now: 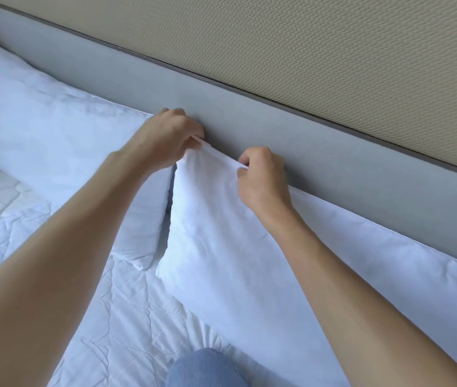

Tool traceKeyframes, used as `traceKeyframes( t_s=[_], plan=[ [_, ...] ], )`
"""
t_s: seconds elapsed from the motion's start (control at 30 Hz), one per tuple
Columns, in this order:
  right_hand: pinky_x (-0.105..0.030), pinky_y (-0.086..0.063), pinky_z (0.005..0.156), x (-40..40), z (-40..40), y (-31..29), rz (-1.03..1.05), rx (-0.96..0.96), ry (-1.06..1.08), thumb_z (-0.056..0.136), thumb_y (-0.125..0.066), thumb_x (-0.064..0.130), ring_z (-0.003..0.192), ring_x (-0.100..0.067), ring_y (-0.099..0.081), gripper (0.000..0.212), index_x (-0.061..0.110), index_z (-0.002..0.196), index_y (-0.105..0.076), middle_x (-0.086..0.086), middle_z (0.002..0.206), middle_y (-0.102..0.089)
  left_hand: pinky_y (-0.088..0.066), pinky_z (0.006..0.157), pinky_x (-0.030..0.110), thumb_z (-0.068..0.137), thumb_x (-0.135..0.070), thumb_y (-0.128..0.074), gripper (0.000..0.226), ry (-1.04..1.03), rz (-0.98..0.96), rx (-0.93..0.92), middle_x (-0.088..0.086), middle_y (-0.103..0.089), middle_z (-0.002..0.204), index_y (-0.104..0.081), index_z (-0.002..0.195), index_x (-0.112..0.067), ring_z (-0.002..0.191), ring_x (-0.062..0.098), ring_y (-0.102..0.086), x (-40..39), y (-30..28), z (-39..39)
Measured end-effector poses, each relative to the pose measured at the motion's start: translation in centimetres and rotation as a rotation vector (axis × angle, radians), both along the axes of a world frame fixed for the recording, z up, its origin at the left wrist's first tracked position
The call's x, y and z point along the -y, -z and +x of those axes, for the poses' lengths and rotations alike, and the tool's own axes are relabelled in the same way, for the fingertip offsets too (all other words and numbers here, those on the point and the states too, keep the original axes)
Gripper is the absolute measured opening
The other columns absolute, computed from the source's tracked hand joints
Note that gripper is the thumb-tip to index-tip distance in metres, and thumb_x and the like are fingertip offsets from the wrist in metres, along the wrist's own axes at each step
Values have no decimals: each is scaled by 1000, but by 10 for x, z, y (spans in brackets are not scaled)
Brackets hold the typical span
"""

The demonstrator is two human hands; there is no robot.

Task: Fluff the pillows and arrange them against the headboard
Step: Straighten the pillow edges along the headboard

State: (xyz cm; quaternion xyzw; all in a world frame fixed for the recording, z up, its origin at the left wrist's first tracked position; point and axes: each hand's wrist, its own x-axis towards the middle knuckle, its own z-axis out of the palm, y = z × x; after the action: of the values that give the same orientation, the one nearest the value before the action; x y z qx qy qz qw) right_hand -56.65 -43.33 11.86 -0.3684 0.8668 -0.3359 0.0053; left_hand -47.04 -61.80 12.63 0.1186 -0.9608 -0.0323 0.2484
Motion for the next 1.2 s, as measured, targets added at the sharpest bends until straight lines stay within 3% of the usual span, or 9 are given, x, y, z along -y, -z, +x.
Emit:
traceKeyframes(
  t_s=[0.2,0.33,0.43,0.53,0.7,0.8,0.87,1.07,1.2],
  plan=[
    [-35,-48,63,31,2,-19,32,-151,-77,87,-54,9,85,-37,-58,8,6,86,-61,-11,87,-65,-50,65,44,87,-7,-57,16,-137,135,-245,9,-71,79,-73,85,-6,81,33,-58,-6,6,24],
    [-31,-41,63,60,2,-36,109,-214,-191,90,-59,21,85,-32,-54,15,7,86,-62,-10,85,-63,-49,64,42,88,-9,-56,18,-420,631,-454,15,-66,69,-66,76,-1,67,34,-60,-35,86,70],
    [-33,-47,72,84,3,-39,172,-265,-260,89,-62,23,100,-34,-59,19,5,93,-68,-14,91,-69,-50,61,46,88,-12,-55,21,-637,1027,-332,20,-63,66,-63,73,0,63,38,-59,-63,188,103],
    [-33,-50,77,102,5,-35,264,-294,-281,85,-66,28,105,-35,-58,20,9,92,-68,-16,96,-68,-51,59,45,83,-20,-49,23,-741,1177,-138,21,-61,66,-57,70,-2,59,37,-60,-72,269,118],
    [-33,-45,71,112,10,-31,360,-325,-288,83,-70,27,102,-34,-57,16,14,82,-61,-13,91,-62,-54,76,36,90,-11,-56,22,-742,1182,-25,1,-74,89,-76,97,-16,83,24,-65,-60,300,109],
    [-34,-46,71,114,14,-36,322,-385,-239,85,-72,24,102,-35,-60,13,13,87,-66,-12,92,-62,-49,63,34,81,-19,-58,16,-762,1169,98,1,-64,70,-62,66,-20,71,27,-57,-51,305,106],
    [-35,-45,70,114,15,-39,308,-428,-192,86,-72,22,100,-36,-60,12,13,91,-67,-12,94,-59,-31,50,30,76,-13,-54,29,-763,1131,169,1,-44,53,-38,52,-15,58,27,-41,-50,308,104],
    [-39,-47,79,114,8,-45,217,-540,-110,84,-71,18,107,-39,-56,11,15,93,-69,-21,111,-64,-32,51,35,70,-5,-51,15,-827,1140,10,18,-53,56,-45,57,0,56,28,-40,-50,312,104],
    [-37,-43,79,110,5,-45,176,-556,-98,84,-69,22,111,-38,-53,7,18,89,-65,-17,116,-63,-28,49,32,67,-3,-51,24,-845,1163,-19,7,-41,49,-35,50,-11,53,26,-34,-51,311,103]
  ],
)
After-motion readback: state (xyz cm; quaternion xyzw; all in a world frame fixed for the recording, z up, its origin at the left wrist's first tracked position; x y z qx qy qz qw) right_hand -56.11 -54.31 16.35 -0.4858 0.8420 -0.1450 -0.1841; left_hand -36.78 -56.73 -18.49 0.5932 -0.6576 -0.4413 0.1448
